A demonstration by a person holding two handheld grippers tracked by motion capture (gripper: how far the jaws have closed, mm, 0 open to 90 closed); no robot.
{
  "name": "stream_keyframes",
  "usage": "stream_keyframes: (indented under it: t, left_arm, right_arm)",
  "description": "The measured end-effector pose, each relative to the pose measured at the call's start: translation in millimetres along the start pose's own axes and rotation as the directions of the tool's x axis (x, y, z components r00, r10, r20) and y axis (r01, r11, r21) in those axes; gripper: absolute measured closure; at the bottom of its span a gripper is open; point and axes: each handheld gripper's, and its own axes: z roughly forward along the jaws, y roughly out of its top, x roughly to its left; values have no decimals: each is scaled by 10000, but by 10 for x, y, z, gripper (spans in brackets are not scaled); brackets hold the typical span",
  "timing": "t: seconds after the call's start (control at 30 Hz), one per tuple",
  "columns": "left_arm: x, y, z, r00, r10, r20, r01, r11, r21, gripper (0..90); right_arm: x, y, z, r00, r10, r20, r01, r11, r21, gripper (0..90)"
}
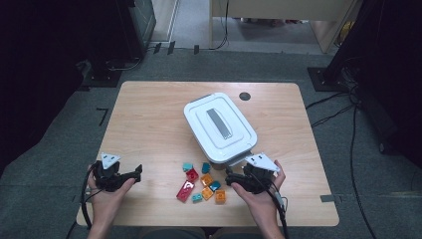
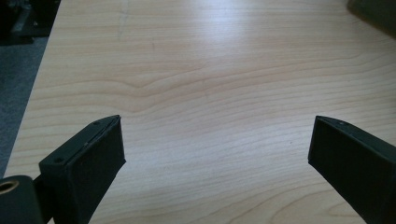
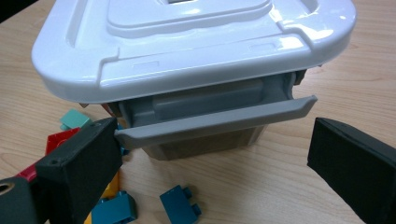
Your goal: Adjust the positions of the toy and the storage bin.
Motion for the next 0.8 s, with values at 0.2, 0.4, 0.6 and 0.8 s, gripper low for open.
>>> stream_keyframes:
  t: [0.2,0.4,0.6,0.8]
  left_arm:
    - [-53,65,-14,9998,105,196,-102,9999,-137,41]
    - [-121,132,-22,9992,-7,395,27,9987,-505,60]
    - [-191,187,-4,9968,-154,778,212,9970,-745,144]
    - [-243,230,27,9972,-354,652,411,9952,-893,276]
  right_arm:
    - [-195,-27,-86,9982,201,562,-184,9994,-300,146]
    - [-465,-53,-136,9912,635,1159,-522,9938,-981,354]
    - [-816,39,-71,9763,1215,1791,-998,9870,-1257,562]
    - [-1007,155,6,9529,2211,2074,-1875,9675,-1700,626]
